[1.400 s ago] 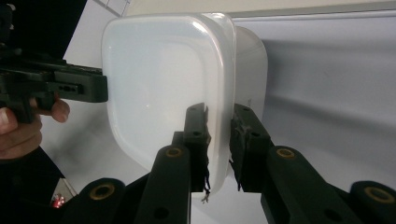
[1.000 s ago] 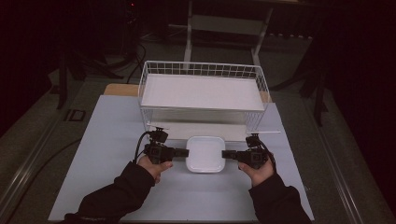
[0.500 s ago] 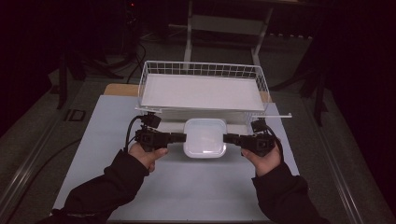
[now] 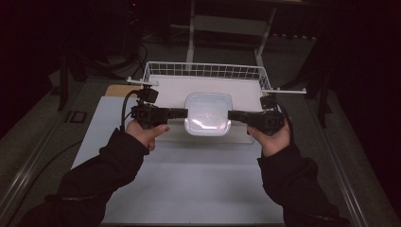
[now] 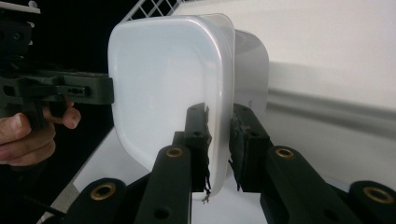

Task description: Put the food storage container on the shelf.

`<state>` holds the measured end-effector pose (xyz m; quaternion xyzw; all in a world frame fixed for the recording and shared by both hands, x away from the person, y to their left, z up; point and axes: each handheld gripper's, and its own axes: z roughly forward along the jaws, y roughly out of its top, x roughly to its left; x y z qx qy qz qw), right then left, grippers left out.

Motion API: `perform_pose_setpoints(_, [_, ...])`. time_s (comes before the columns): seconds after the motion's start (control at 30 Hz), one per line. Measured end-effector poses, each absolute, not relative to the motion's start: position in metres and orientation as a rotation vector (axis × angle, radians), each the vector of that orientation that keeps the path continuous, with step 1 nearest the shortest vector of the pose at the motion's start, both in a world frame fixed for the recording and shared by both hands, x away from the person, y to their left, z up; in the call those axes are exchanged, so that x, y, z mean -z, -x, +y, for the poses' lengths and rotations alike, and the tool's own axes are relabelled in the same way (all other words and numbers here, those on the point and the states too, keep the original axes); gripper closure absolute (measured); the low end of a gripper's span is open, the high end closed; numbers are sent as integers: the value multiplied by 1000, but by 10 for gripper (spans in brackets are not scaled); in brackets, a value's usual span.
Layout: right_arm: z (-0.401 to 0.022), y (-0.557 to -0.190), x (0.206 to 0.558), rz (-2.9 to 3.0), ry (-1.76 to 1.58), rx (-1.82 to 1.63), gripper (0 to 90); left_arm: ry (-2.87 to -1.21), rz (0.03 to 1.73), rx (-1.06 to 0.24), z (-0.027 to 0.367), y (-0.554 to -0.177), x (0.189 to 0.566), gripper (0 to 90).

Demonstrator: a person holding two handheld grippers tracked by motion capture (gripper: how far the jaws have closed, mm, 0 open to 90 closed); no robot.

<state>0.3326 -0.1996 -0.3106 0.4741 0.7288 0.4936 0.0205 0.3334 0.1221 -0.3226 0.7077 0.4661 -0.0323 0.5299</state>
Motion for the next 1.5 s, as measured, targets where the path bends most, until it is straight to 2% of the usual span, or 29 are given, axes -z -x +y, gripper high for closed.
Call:
perform_pose_setpoints(0.77, [-193, -389, 271, 2195, -1513, -1500, 778, -1668, 1156, 33, 118, -392, 287, 784])
perform_pose_setpoints(1.17, [-190, -418, 277, 2196, -1593, -1461, 776, -1638, 1225, 123, 120, -420, 302, 782])
perform_pose_setpoints(1.5, [-191, -435, 285, 2209, -1658, -1462, 771, -1638, 1255, 115, 119, -431, 304, 777])
